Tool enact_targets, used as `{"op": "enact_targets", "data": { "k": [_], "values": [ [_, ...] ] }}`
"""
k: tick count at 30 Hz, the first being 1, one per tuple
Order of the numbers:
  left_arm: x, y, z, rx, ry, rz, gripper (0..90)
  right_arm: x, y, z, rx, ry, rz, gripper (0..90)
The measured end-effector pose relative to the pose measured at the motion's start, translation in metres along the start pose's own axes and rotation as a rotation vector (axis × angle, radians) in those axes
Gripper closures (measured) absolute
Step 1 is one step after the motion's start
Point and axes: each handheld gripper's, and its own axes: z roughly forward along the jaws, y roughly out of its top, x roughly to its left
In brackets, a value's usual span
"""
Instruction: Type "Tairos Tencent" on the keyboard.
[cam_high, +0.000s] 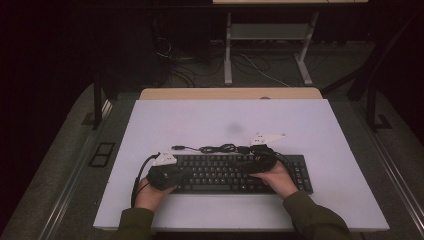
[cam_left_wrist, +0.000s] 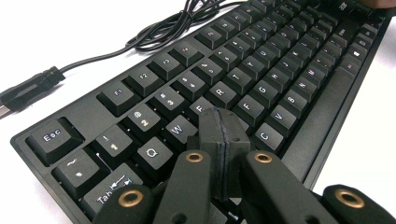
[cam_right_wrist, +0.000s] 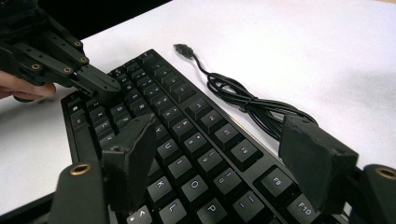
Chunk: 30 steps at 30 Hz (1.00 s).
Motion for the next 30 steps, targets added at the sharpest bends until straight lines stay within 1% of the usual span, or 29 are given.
{"op": "enact_targets", "data": {
  "k": [4,6,7,10,12,19,25,30],
  "values": [
    [-0.0009,0.0011,-0.0009,0.000,0.004,0.003,88.7,-0.0002,-0.0006,0.0005,0.003,0.001,0.000,27.2],
    [-0.0016,0.0032,-0.0026,-0.014,0.001,0.005,88.7,0.0002,-0.0001,0.0003,0.001,0.001,-0.001,27.2],
    [-0.0019,0.0041,-0.0029,-0.018,0.004,0.015,88.6,0.0003,0.0001,0.0002,0.001,0.001,0.000,27.2],
    [-0.0032,0.0058,-0.0039,-0.025,0.003,0.012,88.6,0.0002,-0.0001,0.0004,0.001,0.001,-0.001,27.2],
    [-0.0027,0.0067,-0.0044,-0.026,0.002,0.018,88.2,0.0004,-0.0005,0.0008,0.004,0.001,0.001,27.2],
    [0.0016,0.0075,-0.0075,-0.031,-0.008,0.007,76.1,0.0000,-0.0017,0.0023,0.008,0.005,0.001,27.2],
    [0.0016,0.0070,-0.0071,-0.044,-0.008,-0.005,60.4,0.0003,-0.0021,0.0030,0.012,0.007,-0.001,27.2],
    [-0.0007,0.0084,-0.0069,-0.059,-0.005,-0.006,45.5,0.0000,-0.0021,0.0026,0.011,0.008,0.000,27.3]
  ]
}}
